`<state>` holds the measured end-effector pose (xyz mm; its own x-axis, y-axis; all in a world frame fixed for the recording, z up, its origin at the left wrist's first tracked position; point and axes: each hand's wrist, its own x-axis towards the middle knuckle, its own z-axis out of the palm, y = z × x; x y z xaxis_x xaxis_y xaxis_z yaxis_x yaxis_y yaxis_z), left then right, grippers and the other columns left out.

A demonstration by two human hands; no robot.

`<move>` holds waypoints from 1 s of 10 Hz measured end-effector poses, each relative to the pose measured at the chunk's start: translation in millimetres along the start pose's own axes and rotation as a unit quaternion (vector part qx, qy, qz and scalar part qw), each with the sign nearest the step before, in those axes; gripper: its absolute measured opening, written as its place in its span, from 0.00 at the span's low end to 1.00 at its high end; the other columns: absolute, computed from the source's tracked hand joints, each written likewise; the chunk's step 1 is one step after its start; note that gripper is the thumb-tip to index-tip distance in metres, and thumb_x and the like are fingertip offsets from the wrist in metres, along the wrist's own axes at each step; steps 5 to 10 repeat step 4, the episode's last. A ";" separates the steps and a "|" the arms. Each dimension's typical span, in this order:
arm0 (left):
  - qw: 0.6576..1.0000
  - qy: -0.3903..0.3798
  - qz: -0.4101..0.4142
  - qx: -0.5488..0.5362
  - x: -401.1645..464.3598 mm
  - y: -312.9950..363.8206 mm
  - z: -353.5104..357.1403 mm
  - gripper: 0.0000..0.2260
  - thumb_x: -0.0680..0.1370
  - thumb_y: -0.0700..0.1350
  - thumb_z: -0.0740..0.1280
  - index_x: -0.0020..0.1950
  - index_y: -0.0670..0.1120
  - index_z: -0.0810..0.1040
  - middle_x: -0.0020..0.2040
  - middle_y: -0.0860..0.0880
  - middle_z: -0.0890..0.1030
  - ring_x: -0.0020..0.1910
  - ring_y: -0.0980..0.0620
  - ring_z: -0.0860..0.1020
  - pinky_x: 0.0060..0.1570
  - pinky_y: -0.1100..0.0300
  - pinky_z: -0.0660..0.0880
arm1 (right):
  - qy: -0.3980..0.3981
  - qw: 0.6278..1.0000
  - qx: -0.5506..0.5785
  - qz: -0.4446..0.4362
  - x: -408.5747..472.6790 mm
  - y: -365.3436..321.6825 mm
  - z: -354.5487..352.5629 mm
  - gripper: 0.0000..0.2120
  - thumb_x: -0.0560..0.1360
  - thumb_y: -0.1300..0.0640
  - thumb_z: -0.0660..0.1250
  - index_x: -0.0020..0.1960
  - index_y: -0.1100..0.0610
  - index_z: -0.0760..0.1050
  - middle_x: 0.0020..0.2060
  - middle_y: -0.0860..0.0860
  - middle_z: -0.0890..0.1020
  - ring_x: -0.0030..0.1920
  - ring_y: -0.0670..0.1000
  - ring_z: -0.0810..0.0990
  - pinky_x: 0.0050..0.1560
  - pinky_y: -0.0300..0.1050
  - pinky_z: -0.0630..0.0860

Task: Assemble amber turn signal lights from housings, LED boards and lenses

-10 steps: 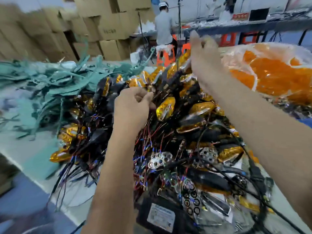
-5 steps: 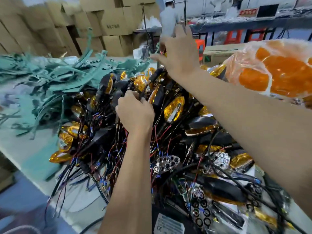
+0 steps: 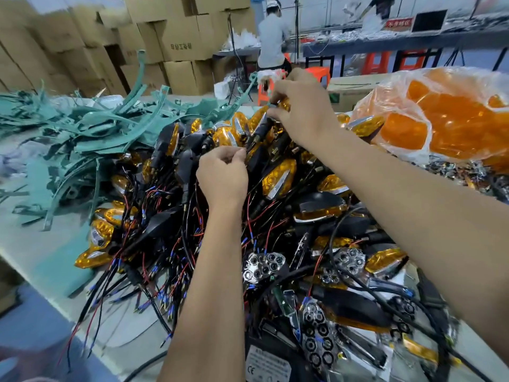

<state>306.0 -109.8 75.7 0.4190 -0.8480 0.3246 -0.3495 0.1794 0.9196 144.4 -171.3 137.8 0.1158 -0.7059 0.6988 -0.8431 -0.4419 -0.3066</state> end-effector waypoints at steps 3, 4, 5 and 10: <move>0.981 0.100 0.101 0.130 -19.8 48.0 1.5 0.07 0.79 0.49 0.68 0.52 0.50 0.83 0.51 0.50 0.84 0.56 0.46 0.79 0.62 0.50 0.74 | -0.008 1.000 0.024 0.001 -14.4 -7.2 -15.5 0.13 0.77 0.49 0.72 0.60 0.52 0.80 0.53 0.49 0.74 0.60 0.52 0.74 0.55 0.43 0.68; 0.979 0.114 0.156 0.059 -47.1 71.3 19.1 0.06 0.78 0.49 0.66 0.50 0.49 0.82 0.49 0.50 0.82 0.55 0.46 0.78 0.60 0.50 0.73 | 0.046 0.991 0.122 0.032 -40.3 0.5 -45.0 0.09 0.77 0.51 0.72 0.55 0.52 0.82 0.49 0.47 0.81 0.51 0.45 0.78 0.55 0.40 0.73; 0.979 0.114 0.156 0.059 -47.1 71.3 19.1 0.06 0.78 0.49 0.66 0.50 0.49 0.82 0.49 0.50 0.82 0.55 0.46 0.78 0.60 0.50 0.73 | 0.046 0.991 0.122 0.032 -40.3 0.5 -45.0 0.09 0.77 0.51 0.72 0.55 0.52 0.82 0.49 0.47 0.81 0.51 0.45 0.78 0.55 0.40 0.73; 0.979 0.114 0.156 0.059 -47.1 71.3 19.1 0.06 0.78 0.49 0.66 0.50 0.49 0.82 0.49 0.50 0.82 0.55 0.46 0.78 0.60 0.50 0.73 | 0.046 0.991 0.122 0.032 -40.3 0.5 -45.0 0.09 0.77 0.51 0.72 0.55 0.52 0.82 0.49 0.47 0.81 0.51 0.45 0.78 0.55 0.40 0.73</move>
